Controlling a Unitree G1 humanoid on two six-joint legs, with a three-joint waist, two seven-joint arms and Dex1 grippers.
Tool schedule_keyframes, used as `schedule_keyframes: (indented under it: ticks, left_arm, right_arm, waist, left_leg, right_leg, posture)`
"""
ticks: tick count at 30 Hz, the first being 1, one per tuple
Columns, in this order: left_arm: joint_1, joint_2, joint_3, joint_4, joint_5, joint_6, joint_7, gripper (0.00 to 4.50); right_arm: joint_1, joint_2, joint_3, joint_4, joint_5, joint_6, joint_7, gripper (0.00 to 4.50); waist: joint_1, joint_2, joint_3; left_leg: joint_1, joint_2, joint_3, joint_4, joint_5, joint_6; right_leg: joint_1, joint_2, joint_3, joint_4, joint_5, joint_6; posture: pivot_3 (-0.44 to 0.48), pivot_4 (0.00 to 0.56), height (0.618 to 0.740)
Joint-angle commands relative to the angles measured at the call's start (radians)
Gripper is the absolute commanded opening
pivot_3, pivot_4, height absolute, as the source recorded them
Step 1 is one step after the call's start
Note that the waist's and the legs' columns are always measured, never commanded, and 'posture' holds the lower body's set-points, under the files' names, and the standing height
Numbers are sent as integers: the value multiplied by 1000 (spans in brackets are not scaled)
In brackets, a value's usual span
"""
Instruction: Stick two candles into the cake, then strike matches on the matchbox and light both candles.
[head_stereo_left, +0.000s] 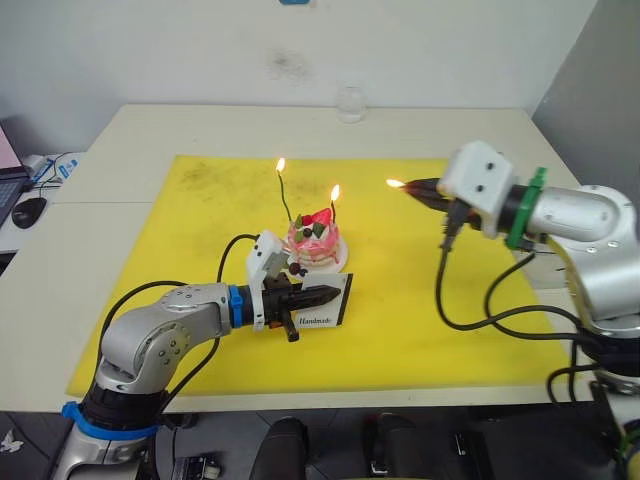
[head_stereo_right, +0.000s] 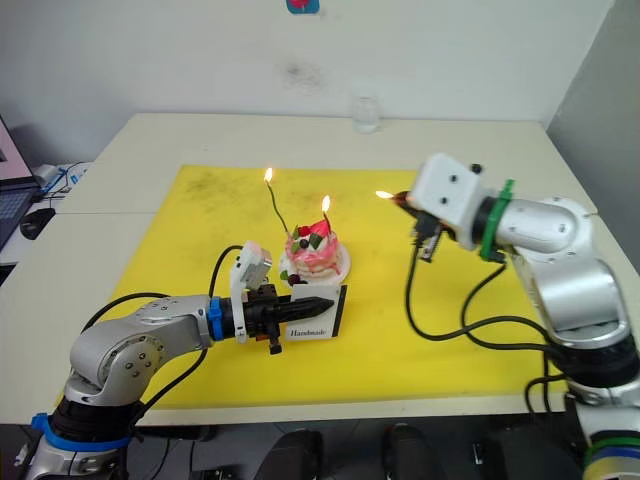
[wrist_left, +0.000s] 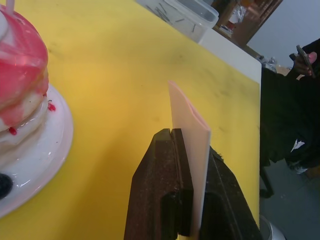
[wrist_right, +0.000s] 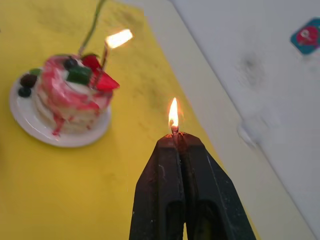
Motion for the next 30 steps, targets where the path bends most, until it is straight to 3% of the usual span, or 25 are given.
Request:
schedule_keyframes:
  ticks: [1,8,16,20,30]
  left_arm:
    - [2,-17,-5,-25,-5,-6,12,0]
    - [52,-75,-11,-69,-24,-1,69,0]
    - [82,-108,-16,-74,-14,-21,91,0]
    - [90,-112,-13,-73,-8,-31,95,0]
    - [98,-107,-6,-71,-10,-33,98,0]
  right_arm:
    - [42,-70,-100,52,-32,-19,-40,45]
    - [166,-122,-326,317,-53,35,-210,45]
    - [158,-57,-388,429,7,132,-301,45]
    - [157,-48,-381,448,20,134,-325,887]
    - [133,-57,-395,381,44,35,-357,4474]
  waist:
    - [1,0,0]
    - [0,0,0]
    - [-8,1,0]
    - [-8,1,-1]
    - [-7,1,-1]
  left_leg:
    - [0,0,1,0,0,0]
    - [0,0,8,0,0,0]
    - [1,1,8,0,0,0]
    - [1,1,9,0,0,0]
    - [1,1,9,0,0,0]
  right_leg:
    - [0,0,1,0,0,0]
    - [0,0,2,0,0,0]
    - [0,3,2,1,0,0]
    - [0,3,3,1,0,0]
    - [0,3,3,1,0,0]
  posture:
    - [0,150,740]
    - [0,150,740]
    - [0,150,740]
    - [0,150,740]
    - [0,150,740]
